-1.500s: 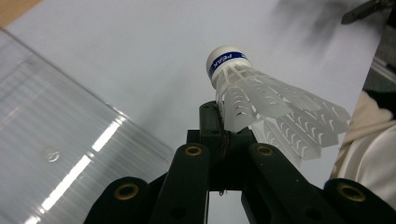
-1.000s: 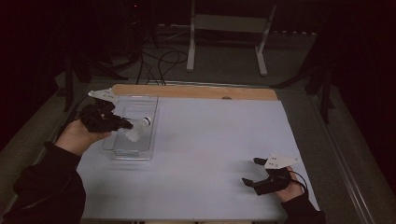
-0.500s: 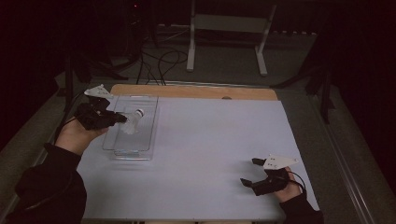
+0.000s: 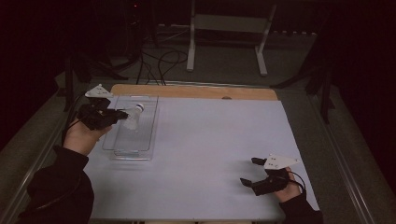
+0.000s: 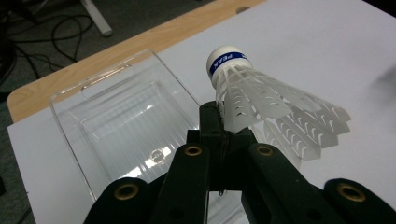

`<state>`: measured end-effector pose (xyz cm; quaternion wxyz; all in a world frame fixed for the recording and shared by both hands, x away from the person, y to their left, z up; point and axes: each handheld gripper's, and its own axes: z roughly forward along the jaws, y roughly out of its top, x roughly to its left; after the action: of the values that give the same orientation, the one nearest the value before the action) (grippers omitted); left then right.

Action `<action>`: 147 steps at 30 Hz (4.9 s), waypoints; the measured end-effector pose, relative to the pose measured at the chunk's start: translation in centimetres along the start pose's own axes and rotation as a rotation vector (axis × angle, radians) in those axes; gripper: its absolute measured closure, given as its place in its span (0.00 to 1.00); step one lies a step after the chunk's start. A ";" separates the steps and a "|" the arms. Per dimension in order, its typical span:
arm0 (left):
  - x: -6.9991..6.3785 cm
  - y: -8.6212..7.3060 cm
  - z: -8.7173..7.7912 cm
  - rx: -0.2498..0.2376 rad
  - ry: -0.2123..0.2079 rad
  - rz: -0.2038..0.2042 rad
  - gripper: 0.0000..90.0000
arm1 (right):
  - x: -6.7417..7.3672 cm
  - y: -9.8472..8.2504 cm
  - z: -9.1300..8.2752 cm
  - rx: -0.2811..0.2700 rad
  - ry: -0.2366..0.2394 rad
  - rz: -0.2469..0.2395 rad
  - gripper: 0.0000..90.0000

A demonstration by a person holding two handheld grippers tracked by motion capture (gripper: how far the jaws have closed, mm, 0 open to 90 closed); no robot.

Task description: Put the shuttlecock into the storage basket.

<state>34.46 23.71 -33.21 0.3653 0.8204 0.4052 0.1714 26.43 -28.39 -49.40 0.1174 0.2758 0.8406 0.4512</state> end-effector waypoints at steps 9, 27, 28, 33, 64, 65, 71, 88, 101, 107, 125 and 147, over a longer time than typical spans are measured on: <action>0.1 -0.8 1.3 -0.061 0.022 -0.004 1.00 | 0.0 0.1 -0.1 -0.007 0.003 0.000 0.10; 0.3 -2.6 6.1 -0.006 0.055 -0.045 1.00 | 0.0 0.2 -0.3 -0.010 0.006 -0.002 0.10; 0.4 -2.7 6.3 -0.007 0.053 -0.053 1.00 | 0.0 0.2 -0.4 -0.012 0.007 -0.002 0.10; 0.6 -2.9 7.3 -0.009 0.057 -0.063 1.00 | 0.1 0.3 -0.4 -0.016 0.010 0.003 0.10; 2.0 -4.3 11.6 0.123 0.039 -0.105 0.99 | 0.1 0.2 -0.3 -0.005 0.022 0.006 0.10; 2.0 -4.3 11.7 0.129 0.034 -0.102 0.99 | 0.1 0.2 -0.3 -0.005 0.024 0.008 0.10; 1.6 -4.2 12.2 0.185 0.052 -0.084 0.96 | 0.1 0.2 -0.3 0.000 0.026 0.009 0.10; 0.8 -3.2 10.5 0.160 0.095 -0.138 0.16 | 0.0 0.2 -0.2 0.013 0.026 0.012 0.10; 0.2 -2.7 9.0 0.116 0.077 -0.092 0.00 | 0.1 0.3 -0.2 0.015 0.023 0.011 0.10; -0.2 -2.6 8.9 0.118 0.070 -0.064 0.00 | 0.1 0.3 -0.2 0.012 0.026 0.014 0.10; -1.9 -1.8 8.9 0.100 0.005 -0.016 0.00 | 0.2 0.2 -0.2 0.011 0.028 0.011 0.10; -5.3 -1.6 10.0 -0.020 -0.176 0.146 0.00 | 0.1 0.2 -0.3 0.011 0.030 0.013 0.10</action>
<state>36.10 15.55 -41.01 0.3941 0.8559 0.3090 0.1289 26.27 -28.41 -49.10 0.1002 0.2751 0.8429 0.4515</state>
